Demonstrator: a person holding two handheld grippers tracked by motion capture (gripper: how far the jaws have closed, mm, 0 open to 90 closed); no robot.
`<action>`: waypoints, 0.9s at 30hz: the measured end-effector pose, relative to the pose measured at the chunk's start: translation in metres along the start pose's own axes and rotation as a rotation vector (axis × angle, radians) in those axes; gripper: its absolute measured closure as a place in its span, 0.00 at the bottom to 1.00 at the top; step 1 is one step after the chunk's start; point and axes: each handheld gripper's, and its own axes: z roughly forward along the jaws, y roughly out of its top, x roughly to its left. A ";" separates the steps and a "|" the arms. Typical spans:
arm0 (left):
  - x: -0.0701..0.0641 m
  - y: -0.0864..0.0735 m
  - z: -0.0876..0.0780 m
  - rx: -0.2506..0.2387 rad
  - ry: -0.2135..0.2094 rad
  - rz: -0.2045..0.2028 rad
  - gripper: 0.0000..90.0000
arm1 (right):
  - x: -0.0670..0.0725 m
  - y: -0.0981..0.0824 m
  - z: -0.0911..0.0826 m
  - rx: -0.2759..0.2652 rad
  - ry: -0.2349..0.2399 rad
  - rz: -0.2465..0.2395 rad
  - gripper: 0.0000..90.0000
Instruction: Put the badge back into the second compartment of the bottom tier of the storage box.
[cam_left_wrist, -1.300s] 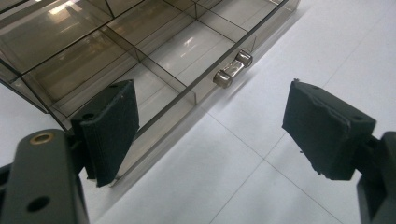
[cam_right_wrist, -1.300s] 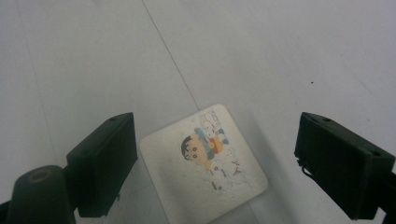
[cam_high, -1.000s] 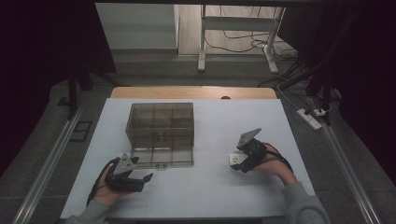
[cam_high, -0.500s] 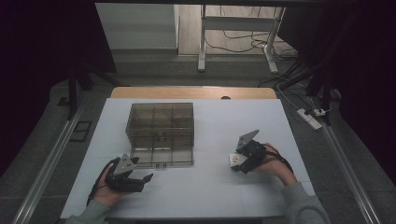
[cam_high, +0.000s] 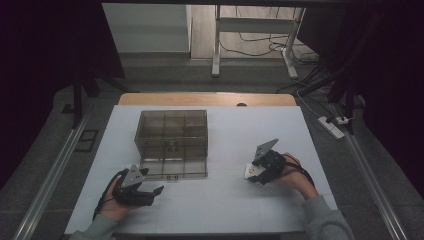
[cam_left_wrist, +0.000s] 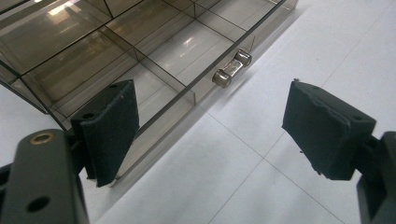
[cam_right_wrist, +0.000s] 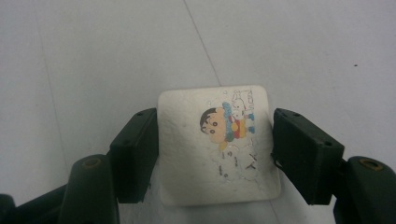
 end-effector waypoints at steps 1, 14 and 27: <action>0.000 0.000 0.000 0.000 0.000 -0.001 0.21 | 0.000 0.000 0.000 -0.008 -0.009 0.002 0.36; 0.000 0.000 -0.001 -0.004 -0.001 -0.001 0.21 | 0.006 0.006 -0.016 -0.157 -0.062 0.045 0.36; 0.000 0.000 -0.001 -0.005 -0.001 0.001 0.21 | 0.016 0.013 -0.027 -0.294 -0.097 0.062 0.36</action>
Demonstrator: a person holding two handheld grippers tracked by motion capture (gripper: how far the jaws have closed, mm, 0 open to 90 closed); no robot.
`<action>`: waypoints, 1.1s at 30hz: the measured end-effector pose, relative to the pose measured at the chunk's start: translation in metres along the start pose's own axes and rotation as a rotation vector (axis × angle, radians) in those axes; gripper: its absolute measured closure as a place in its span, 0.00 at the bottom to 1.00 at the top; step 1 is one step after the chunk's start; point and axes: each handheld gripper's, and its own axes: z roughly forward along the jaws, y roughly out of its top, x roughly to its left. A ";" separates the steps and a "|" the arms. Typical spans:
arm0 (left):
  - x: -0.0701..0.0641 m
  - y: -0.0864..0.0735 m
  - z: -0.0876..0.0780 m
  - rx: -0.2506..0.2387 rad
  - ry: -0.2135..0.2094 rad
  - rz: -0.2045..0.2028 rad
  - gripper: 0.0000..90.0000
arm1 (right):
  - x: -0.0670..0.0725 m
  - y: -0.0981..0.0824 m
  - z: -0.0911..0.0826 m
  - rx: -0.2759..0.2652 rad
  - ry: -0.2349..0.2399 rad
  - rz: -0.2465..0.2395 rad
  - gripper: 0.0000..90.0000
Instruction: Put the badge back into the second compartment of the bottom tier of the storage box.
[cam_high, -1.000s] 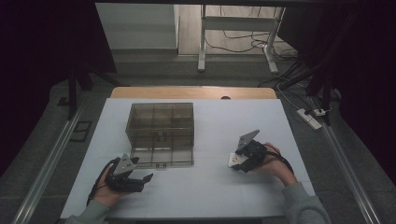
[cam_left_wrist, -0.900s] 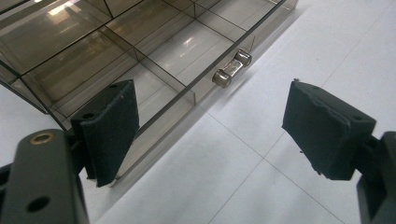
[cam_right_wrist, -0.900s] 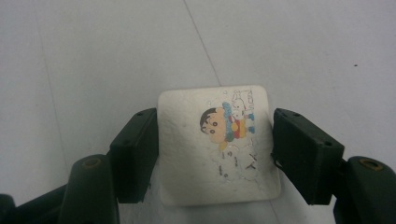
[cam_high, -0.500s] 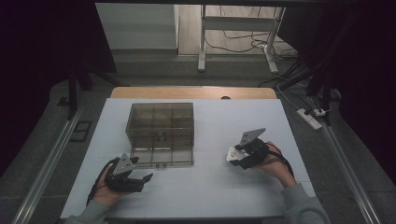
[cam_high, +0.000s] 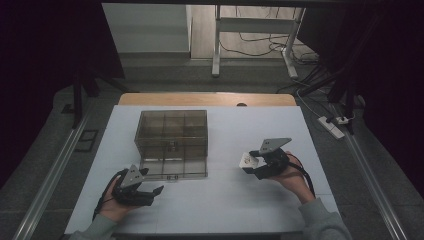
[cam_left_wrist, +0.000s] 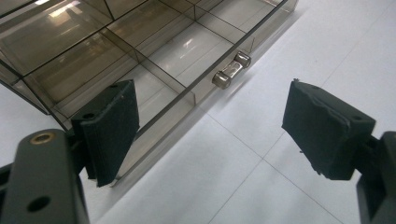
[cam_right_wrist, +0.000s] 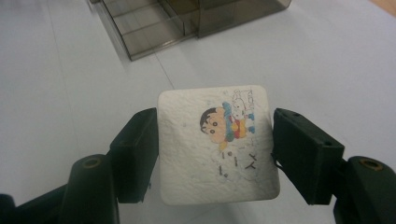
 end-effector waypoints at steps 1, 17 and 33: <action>0.000 0.000 0.000 0.000 0.000 0.000 0.21 | 0.001 0.001 -0.001 -0.009 -0.003 0.003 0.36; 0.000 0.000 0.000 -0.004 0.002 -0.001 0.21 | 0.009 0.009 -0.003 -0.073 -0.030 -0.010 0.36; -0.001 0.000 0.000 0.000 0.004 0.000 0.21 | 0.019 0.026 0.005 -0.129 -0.021 -0.029 0.36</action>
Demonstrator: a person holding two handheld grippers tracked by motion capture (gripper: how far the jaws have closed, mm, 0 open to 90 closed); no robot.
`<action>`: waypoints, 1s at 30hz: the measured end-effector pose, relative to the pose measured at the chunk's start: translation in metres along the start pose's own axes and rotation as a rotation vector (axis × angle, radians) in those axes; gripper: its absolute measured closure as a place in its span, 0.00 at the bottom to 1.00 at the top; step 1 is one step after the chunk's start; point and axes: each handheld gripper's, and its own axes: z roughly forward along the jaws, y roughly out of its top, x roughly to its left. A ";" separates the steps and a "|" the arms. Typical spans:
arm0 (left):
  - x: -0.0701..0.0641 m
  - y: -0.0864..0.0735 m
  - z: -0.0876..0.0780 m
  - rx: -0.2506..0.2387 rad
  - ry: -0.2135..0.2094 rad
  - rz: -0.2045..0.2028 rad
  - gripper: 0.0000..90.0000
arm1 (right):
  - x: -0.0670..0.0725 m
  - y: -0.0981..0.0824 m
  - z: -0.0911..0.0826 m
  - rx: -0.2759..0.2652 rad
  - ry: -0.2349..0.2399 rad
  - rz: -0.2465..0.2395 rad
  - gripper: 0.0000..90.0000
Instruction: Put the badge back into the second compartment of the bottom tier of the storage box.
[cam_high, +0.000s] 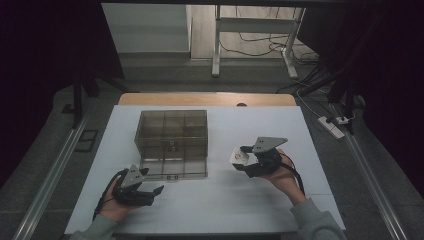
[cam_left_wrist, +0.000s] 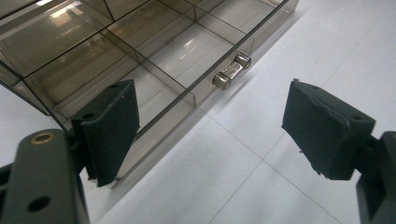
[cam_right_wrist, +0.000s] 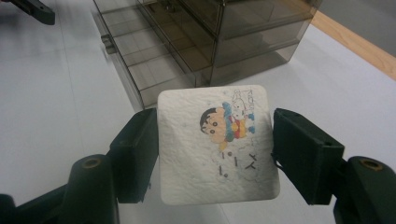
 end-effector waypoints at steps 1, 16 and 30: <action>0.000 0.000 0.000 0.000 -0.001 0.000 0.21 | 0.000 0.001 0.001 0.001 0.000 -0.003 0.36; 0.000 0.000 0.001 -0.001 -0.002 -0.003 0.21 | 0.009 0.018 0.012 -0.026 0.022 -0.027 0.36; 0.000 0.000 0.001 -0.001 -0.003 -0.003 0.21 | 0.016 0.029 0.026 -0.031 0.045 -0.046 0.36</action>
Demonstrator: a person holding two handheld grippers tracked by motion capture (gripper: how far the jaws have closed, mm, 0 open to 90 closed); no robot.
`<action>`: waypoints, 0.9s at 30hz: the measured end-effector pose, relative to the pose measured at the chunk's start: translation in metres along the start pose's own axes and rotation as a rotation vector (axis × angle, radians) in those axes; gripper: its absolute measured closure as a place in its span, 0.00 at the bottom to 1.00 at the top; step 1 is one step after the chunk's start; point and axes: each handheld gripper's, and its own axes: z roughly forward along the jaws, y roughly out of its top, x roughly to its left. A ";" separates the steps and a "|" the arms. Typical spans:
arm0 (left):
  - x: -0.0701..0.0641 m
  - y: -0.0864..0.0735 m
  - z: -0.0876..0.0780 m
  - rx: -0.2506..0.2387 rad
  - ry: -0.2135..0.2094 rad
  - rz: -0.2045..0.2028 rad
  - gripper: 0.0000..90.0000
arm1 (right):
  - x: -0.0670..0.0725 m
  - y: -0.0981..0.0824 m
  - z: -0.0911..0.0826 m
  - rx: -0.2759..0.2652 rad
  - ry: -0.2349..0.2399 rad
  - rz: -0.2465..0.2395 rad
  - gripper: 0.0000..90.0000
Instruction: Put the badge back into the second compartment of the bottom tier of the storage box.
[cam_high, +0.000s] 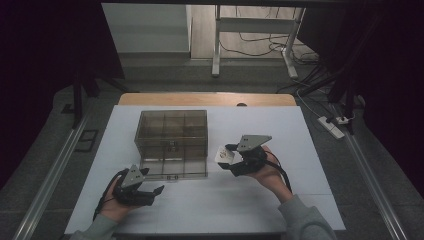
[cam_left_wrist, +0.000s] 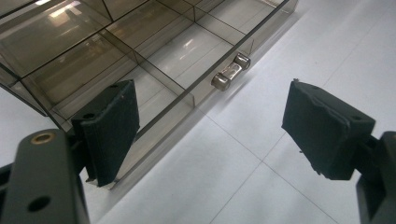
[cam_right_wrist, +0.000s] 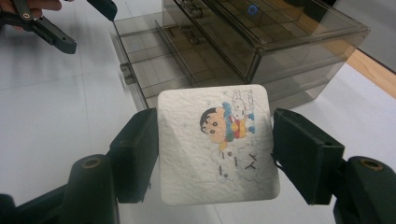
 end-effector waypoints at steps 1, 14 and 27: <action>0.000 0.000 0.000 0.000 0.000 0.000 0.21 | 0.001 0.001 0.001 0.001 0.001 0.000 0.36; 0.000 0.000 0.000 -0.003 -0.004 -0.001 0.21 | 0.004 0.010 0.013 -0.007 0.018 -0.012 0.36; 0.000 0.000 0.001 0.000 -0.004 0.002 0.21 | 0.006 0.016 0.025 -0.014 0.028 -0.015 0.36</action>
